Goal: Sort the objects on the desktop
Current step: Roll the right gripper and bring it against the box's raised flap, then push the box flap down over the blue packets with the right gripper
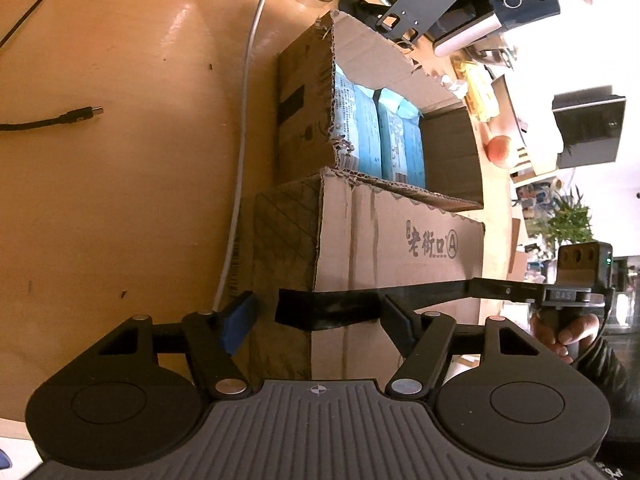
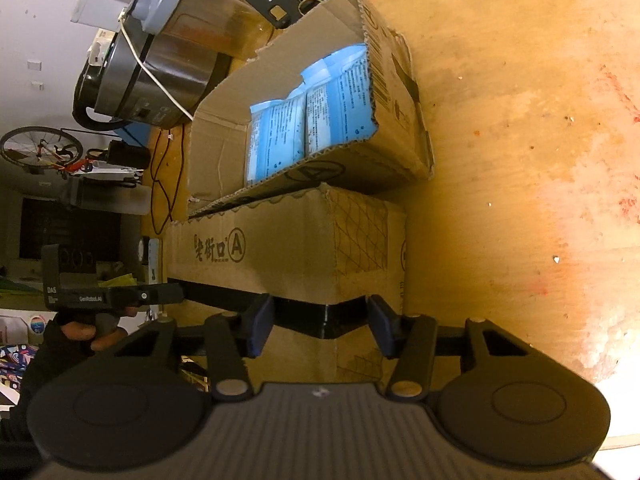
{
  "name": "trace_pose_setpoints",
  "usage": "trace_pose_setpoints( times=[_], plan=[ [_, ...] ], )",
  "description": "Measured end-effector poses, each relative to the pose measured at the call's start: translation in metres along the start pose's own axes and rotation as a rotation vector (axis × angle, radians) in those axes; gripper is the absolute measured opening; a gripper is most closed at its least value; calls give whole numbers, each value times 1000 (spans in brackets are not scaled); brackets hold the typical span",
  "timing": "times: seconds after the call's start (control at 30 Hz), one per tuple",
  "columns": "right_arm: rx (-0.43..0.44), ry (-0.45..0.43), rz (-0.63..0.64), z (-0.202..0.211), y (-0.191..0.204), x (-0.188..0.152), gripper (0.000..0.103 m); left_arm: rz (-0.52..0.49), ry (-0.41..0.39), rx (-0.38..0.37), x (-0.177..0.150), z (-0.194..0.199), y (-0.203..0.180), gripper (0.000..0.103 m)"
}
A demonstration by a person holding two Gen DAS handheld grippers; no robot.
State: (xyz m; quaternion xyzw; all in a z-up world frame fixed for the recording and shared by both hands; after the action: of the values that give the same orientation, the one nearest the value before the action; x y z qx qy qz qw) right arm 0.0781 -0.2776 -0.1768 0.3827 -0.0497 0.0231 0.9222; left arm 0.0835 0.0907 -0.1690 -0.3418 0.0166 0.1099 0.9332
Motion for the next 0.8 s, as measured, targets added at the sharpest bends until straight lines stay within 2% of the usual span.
trace_pose_setpoints(
  times=[0.8],
  plan=[
    [-13, 23, 40, 28, 18, 1, 46, 39, -12, 31, -24, 16, -25, 67]
  ],
)
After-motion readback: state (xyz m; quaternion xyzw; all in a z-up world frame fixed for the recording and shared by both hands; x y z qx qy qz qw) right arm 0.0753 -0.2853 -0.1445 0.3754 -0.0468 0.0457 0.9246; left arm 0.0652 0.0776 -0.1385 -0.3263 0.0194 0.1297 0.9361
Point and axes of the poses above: each gripper's, at about its wrist camera, not at the fingertips, and z roughly against the way its jaws point, y to its left, x to its top, the point moved 2 cm from there along -z, roughly the way its jaws point, and after that the axes turned 10 degrees about z, right-handed, at the moved point
